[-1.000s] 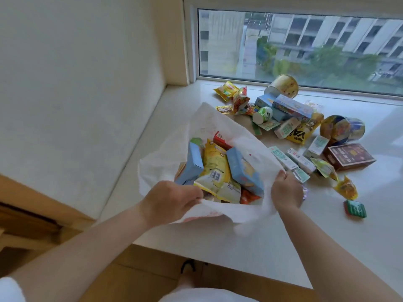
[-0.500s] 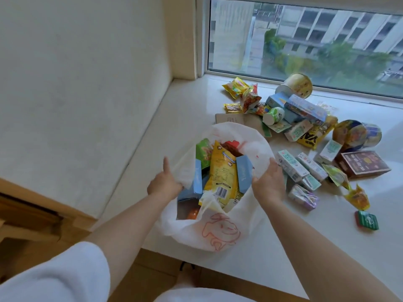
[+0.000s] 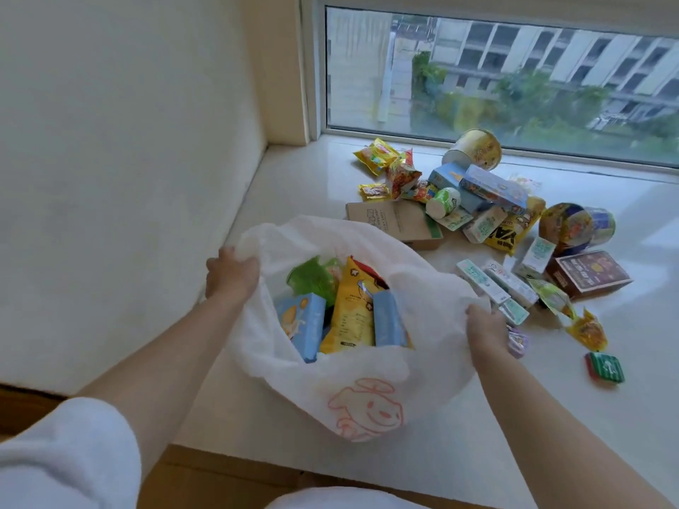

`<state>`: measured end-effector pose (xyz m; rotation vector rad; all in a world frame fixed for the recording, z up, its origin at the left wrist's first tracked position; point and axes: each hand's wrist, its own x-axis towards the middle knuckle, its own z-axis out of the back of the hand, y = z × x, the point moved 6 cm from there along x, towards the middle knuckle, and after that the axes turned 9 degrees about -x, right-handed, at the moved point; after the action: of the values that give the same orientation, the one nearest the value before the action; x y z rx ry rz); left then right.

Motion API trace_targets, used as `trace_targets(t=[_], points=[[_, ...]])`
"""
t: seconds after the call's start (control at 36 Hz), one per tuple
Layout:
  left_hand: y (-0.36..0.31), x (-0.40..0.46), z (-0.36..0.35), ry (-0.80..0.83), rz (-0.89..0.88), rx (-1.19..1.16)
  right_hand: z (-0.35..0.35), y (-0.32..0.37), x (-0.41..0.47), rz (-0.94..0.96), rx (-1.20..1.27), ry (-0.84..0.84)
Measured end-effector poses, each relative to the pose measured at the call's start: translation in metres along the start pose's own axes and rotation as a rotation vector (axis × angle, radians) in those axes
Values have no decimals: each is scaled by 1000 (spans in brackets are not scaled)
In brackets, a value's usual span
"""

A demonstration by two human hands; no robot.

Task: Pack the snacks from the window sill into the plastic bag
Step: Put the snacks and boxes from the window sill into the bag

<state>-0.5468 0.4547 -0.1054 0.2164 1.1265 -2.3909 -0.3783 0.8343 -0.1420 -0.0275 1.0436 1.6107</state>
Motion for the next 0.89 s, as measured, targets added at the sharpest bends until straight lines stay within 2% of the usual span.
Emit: trace_targets(t=[0.06,0.14,0.19,0.22,0.28,0.33,0.42,0.5,0.56,0.69,0.72,0.78,0.83,0.89], points=[[-19,-9,-7,-30,-193,88,7,24,-12,233,-60,-191],[-59,-26,-23,-9,-575,308,5,69,-48,757,-262,-440],[-81,-37,-41,59,-726,503,-18,84,-60,972,-516,-440],[-89,-40,-50,98,-767,577,-32,84,-58,980,-668,-385],[-104,-44,-72,140,-875,726,-56,73,-44,875,-946,-254],[-110,-43,-97,161,-963,885,-69,55,-29,693,-1103,-162],[-106,-34,-128,245,-999,1048,-71,33,-16,498,-1158,-82],[-101,-22,-147,324,-960,1087,-67,23,-9,462,-1207,-51],[-102,-14,-151,363,-929,1073,-60,22,-2,414,-1036,-3],[-118,-10,-165,377,-1017,930,-34,25,21,5,63,321],[-120,-10,-168,423,-1010,869,-27,29,23,-53,201,376],[-121,-13,-175,618,-851,640,-7,33,31,-79,233,462],[-123,-21,-177,820,-624,334,15,34,46,-22,57,414],[-126,-22,-173,816,-475,187,29,29,62,14,-62,402]])
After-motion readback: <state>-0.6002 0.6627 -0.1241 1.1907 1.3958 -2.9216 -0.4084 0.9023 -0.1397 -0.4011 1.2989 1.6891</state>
